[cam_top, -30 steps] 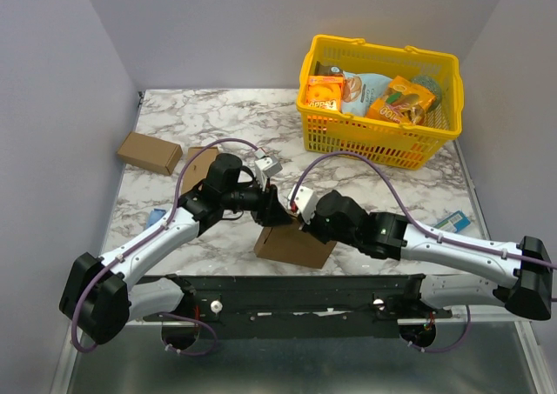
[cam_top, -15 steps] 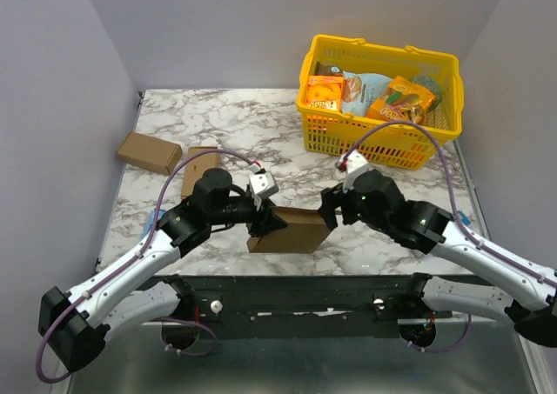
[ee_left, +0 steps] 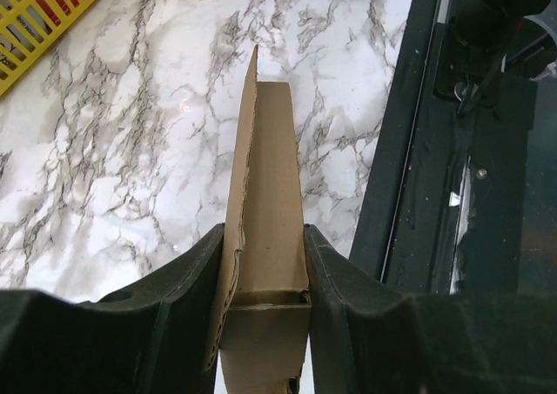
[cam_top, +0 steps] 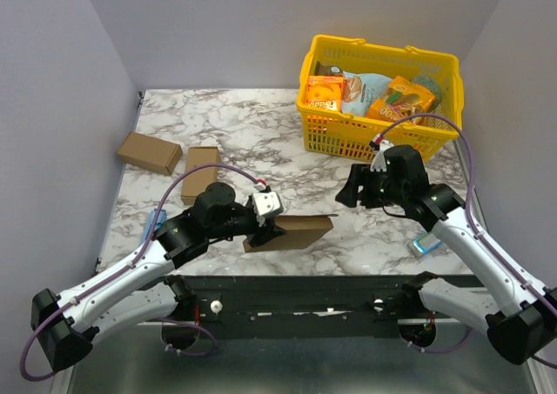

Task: Fold the paper box

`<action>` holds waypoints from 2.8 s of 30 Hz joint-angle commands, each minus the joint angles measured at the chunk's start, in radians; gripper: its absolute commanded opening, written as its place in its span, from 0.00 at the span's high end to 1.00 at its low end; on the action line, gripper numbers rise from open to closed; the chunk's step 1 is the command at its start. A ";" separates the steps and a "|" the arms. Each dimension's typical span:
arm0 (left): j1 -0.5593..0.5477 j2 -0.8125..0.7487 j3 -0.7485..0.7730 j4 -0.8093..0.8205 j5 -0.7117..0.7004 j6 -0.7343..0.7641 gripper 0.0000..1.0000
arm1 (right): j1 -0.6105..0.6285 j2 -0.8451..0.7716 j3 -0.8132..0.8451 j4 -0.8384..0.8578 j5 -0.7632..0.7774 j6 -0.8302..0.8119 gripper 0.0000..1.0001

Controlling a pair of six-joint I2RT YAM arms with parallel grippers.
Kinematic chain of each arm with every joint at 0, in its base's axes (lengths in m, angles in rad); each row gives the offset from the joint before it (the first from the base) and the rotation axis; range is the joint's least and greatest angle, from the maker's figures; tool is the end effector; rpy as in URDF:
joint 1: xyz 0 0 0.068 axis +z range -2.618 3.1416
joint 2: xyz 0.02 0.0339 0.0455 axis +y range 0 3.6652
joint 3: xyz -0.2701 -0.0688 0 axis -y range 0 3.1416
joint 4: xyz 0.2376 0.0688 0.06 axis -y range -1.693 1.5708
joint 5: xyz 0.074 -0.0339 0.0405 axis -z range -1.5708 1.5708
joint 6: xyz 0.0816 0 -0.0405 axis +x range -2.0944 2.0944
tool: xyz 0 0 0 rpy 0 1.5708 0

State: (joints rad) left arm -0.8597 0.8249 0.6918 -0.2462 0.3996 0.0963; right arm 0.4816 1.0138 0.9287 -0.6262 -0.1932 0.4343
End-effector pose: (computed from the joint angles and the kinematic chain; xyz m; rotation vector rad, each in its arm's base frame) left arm 0.1187 -0.1864 0.2846 1.1676 1.6550 -0.8838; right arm 0.2017 0.1231 0.2818 -0.1608 2.3598 0.6842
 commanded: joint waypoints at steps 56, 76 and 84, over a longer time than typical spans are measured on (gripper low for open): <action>-0.142 -0.020 -0.006 -0.044 -0.188 0.071 0.84 | -0.023 0.197 -0.102 -0.038 -0.368 -0.005 0.40; -0.216 -0.009 -0.008 -0.056 -0.286 0.095 0.84 | -0.023 0.213 -0.117 -0.124 -0.552 0.069 0.39; -0.265 -0.004 -0.006 -0.073 -0.366 0.114 0.84 | -0.023 0.227 -0.093 -0.265 -0.571 0.001 0.42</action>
State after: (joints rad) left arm -1.1145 0.8059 0.6907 -0.2852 0.1894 0.2028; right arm 0.4419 1.2278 0.8268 -0.6857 -0.6445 0.4778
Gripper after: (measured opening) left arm 0.450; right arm 0.587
